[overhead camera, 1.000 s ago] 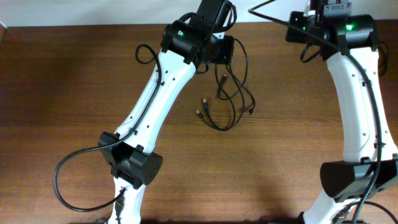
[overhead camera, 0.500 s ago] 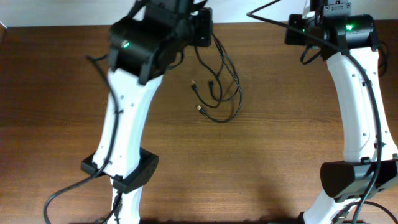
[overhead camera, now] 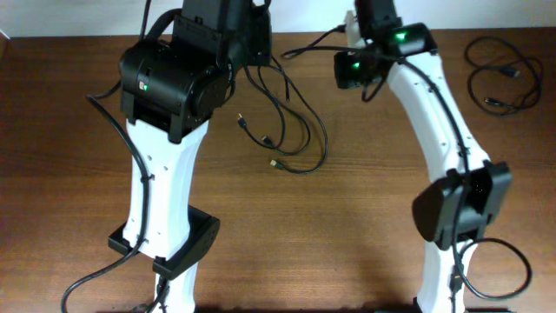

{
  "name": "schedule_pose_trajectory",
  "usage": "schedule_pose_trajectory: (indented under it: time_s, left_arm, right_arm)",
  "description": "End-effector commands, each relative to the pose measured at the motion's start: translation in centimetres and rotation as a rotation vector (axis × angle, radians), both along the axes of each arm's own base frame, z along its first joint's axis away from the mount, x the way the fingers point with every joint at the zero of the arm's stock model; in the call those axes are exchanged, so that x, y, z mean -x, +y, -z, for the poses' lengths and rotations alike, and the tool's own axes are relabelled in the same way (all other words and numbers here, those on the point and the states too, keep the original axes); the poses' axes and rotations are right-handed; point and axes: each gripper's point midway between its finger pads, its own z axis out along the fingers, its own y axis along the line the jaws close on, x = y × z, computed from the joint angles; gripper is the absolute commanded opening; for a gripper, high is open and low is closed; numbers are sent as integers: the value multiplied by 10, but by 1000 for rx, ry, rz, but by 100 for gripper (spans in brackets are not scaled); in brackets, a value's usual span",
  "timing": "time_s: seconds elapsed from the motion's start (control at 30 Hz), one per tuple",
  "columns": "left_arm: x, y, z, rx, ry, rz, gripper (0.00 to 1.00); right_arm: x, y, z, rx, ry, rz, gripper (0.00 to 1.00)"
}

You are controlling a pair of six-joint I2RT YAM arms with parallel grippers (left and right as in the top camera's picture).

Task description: Untangle cables

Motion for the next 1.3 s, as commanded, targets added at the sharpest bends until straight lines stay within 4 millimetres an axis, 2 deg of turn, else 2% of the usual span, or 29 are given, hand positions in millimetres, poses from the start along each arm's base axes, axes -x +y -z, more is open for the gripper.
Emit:
schedule_pose_trajectory:
  time_s: [0.0,0.1,0.27,0.43,0.57,0.67,0.77,0.83,0.97,1.0,1.07,1.13,1.17,1.2,1.23,1.27]
  left_arm:
    - [4,13,-9,-13,-22,-29,0]
    - [6,14,-6,-19,-10,-29,0]
    - [3,27,-5,-22,-5,-58,0]
    - [1,34,-14,-7,-34,-75,0]
    - [5,49,-24,1,-57,-103,0]
    - [9,52,-30,8,-72,-104,0]
    - [13,53,-37,17,-89,-103,0]
    - [14,52,-37,19,-88,-100,0]
    - [13,52,-37,19,-89,-100,0]
    - [13,52,-37,19,-89,-101,0]
    - [13,52,-37,19,-89,-101,0]
    - [14,52,-37,18,-88,-100,0]
    - [14,53,-36,16,-84,-100,0]
    - [15,53,-35,14,-78,-100,0]
    - [15,53,-34,13,-76,-100,0]
    - [15,53,-34,12,-75,-100,0]
  right_arm:
    - [0,41,22,33,-16,-189,79]
    - [-5,61,21,115,-120,-422,80]
    - [2,63,32,158,-129,-577,80]
    - [8,63,70,154,-93,-594,80]
    - [8,72,68,110,-111,-613,80]
    - [10,85,65,69,-126,-640,80]
    - [10,100,83,68,-118,-665,80]
    - [18,111,101,69,-81,-691,80]
    - [31,140,100,64,-101,-749,80]
    - [41,156,100,50,-101,-780,80]
    - [50,172,98,39,-110,-815,80]
    - [56,184,99,41,-123,-837,78]
    - [56,186,101,51,-123,-838,75]
    - [55,184,105,66,-121,-833,17]
    - [54,182,109,77,-112,-828,4]
    - [55,179,114,85,-96,-826,4]
